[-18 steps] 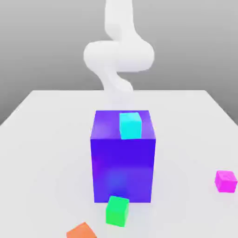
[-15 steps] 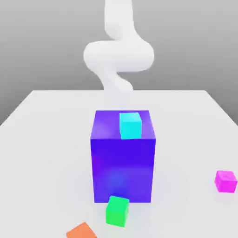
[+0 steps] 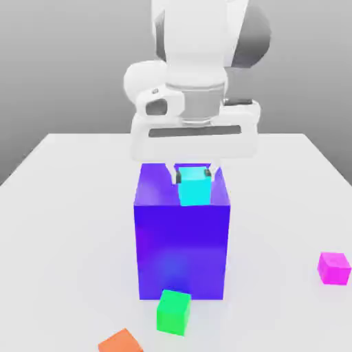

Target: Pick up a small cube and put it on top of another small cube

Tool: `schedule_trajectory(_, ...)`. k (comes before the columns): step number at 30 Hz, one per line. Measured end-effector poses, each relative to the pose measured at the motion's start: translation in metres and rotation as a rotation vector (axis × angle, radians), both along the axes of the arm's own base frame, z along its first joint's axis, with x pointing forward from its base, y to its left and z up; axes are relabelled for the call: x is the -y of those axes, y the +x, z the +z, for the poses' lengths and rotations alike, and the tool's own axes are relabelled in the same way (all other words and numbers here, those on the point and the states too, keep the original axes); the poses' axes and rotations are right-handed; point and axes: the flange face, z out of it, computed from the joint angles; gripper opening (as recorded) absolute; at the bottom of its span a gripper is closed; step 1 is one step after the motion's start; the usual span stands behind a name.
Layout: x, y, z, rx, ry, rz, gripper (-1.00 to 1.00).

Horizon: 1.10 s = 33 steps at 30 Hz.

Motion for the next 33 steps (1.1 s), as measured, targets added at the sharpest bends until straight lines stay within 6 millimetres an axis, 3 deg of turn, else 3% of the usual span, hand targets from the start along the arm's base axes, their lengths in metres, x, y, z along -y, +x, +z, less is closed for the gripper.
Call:
schedule_trajectory(2,0.000,0.000,0.009,-0.007,0.000,0.001,-1.00)
schedule_trajectory(6,0.000,-0.003,0.055,-0.009,-0.001,0.017,-1.00)
schedule_trajectory(16,0.009,-0.049,0.069,-0.007,-0.017,0.495,-1.00)
schedule_trajectory(28,0.018,-0.100,0.064,-0.006,-0.009,1.119,-1.00)
schedule_trajectory(33,0.018,-0.102,0.010,-0.006,-0.008,1.177,-1.00)
